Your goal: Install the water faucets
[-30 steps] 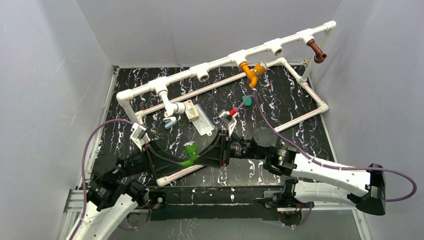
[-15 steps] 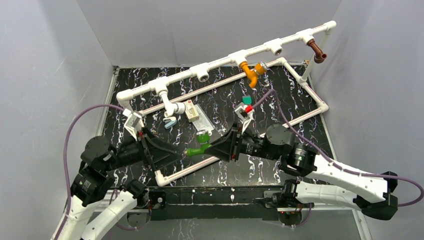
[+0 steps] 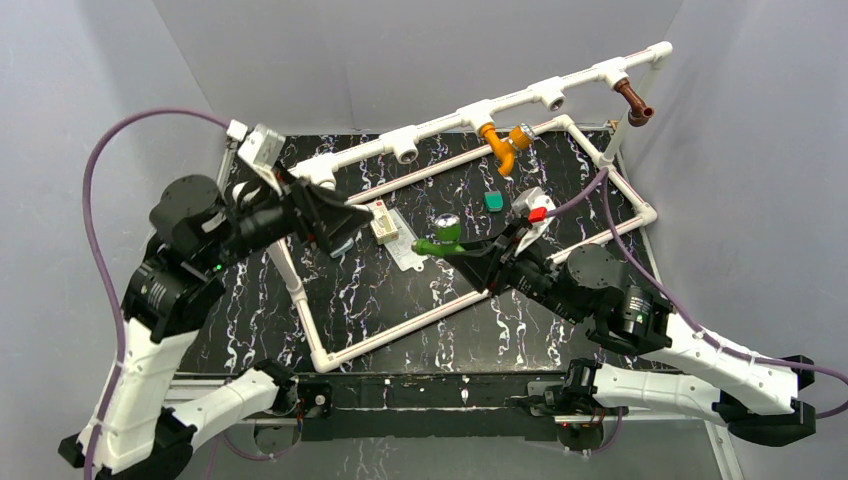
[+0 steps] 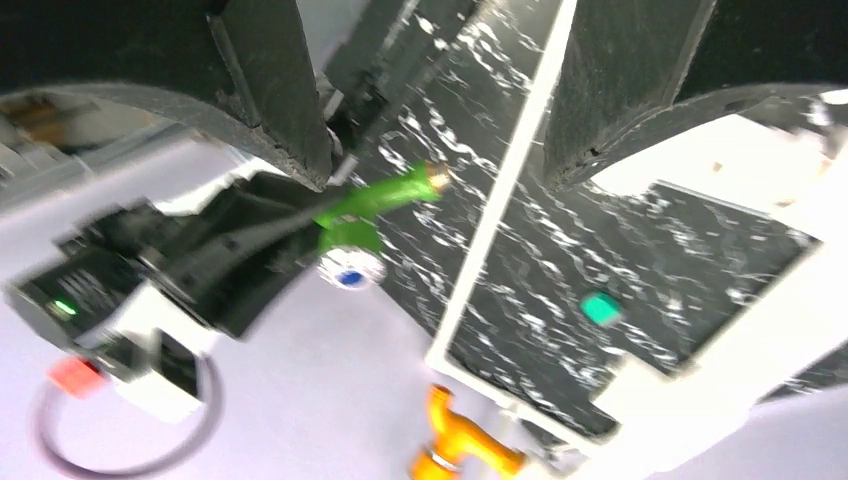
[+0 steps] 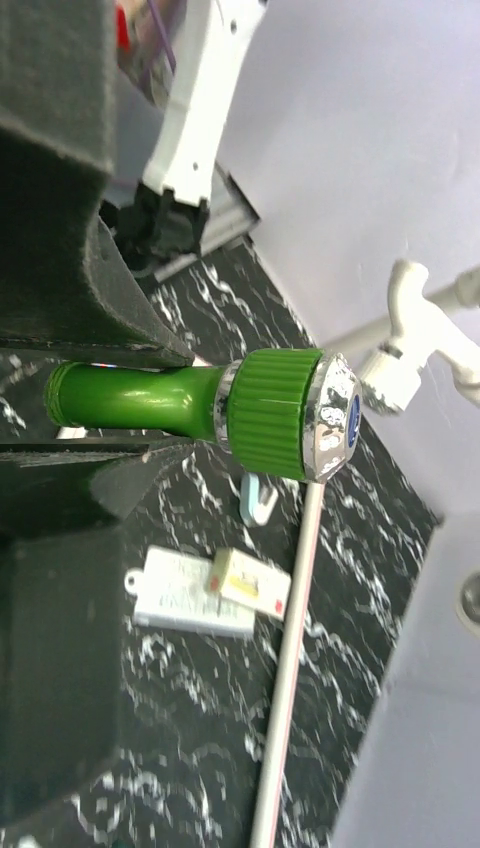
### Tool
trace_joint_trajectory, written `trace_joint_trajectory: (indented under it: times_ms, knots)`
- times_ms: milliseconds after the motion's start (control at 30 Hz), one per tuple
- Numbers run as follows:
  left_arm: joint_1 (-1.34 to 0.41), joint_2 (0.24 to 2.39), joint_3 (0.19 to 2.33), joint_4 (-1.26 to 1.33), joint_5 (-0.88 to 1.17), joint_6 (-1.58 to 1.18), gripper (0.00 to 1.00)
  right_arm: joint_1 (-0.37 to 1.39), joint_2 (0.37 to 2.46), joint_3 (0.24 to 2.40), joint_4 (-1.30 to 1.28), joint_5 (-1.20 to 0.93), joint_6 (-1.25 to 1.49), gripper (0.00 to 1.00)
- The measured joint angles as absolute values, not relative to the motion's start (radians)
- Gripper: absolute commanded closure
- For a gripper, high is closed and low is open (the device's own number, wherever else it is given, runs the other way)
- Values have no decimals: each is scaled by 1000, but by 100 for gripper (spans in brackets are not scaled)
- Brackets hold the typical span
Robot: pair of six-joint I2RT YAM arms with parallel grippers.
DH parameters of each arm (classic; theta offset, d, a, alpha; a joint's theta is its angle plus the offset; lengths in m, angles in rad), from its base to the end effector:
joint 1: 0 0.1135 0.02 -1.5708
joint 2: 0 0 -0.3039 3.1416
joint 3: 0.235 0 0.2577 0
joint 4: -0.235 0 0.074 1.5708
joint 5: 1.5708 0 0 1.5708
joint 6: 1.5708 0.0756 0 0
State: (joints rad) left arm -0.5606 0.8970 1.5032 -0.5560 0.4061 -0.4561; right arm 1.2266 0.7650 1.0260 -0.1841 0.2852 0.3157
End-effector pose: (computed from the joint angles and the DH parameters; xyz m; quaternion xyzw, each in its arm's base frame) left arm 0.1073 -0.1026 0.5503 0.1812 0.6664 -0.4669 0.5524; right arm 0.0786 0.1562 0.4579 -0.2022 0.6498 0.4370 0.5881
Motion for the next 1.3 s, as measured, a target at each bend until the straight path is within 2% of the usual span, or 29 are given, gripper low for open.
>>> trace_joint_trajectory:
  times_ms: [367,767,967,1300]
  knots:
    - [-561,1127,1631,-524,-41,-231,27,1226,741,1015,-47,472,-19,99]
    - [-560,1256,1624,-311,-478,17,26,1226,852,984,141,465,-216,99]
    - [-530,1325,1554,-214,-604,80,25,1226,891,982,192,464,-250,99]
    - [-376,1362,1481,-144,-656,49,23,1226,913,947,259,461,-271,99]
